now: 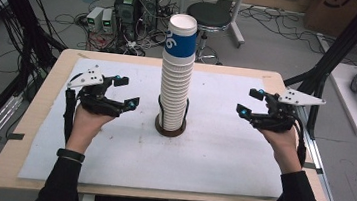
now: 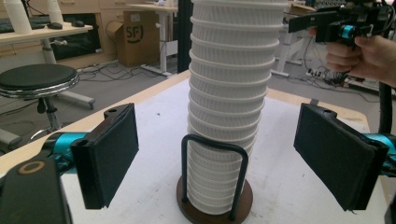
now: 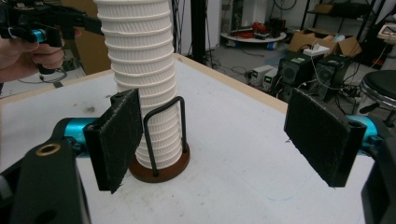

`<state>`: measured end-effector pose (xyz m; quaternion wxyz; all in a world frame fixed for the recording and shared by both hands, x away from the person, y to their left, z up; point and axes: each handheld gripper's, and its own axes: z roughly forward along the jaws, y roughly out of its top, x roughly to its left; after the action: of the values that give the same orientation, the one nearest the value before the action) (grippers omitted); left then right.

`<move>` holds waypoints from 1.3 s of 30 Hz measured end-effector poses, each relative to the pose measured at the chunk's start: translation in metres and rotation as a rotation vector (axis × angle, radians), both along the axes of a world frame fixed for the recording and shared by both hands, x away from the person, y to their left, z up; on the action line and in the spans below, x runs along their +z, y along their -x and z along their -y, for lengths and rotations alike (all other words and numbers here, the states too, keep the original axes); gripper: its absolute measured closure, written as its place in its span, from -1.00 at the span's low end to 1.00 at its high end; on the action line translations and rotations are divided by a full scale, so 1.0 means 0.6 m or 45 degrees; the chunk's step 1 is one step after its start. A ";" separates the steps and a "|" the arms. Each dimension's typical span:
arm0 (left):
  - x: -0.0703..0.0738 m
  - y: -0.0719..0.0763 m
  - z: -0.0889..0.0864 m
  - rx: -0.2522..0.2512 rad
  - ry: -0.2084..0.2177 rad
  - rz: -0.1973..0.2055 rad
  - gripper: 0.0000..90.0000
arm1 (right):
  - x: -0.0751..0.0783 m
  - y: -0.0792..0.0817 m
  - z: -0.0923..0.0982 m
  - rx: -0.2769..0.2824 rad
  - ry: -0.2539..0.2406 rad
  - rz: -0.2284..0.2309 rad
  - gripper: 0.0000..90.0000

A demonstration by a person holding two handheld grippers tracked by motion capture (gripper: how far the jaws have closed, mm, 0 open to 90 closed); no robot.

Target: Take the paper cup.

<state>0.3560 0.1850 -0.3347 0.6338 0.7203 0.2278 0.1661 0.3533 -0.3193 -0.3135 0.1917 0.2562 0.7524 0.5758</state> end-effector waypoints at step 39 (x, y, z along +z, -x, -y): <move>0.064 -0.017 0.072 -0.058 0.004 0.001 -0.80 | -0.012 -0.001 -0.007 0.046 0.064 -0.057 -0.55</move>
<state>0.3665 0.1420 -0.2963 0.6385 0.7243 0.2115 0.1515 0.3539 -0.3149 -0.3209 0.1707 0.2504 0.7752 0.5543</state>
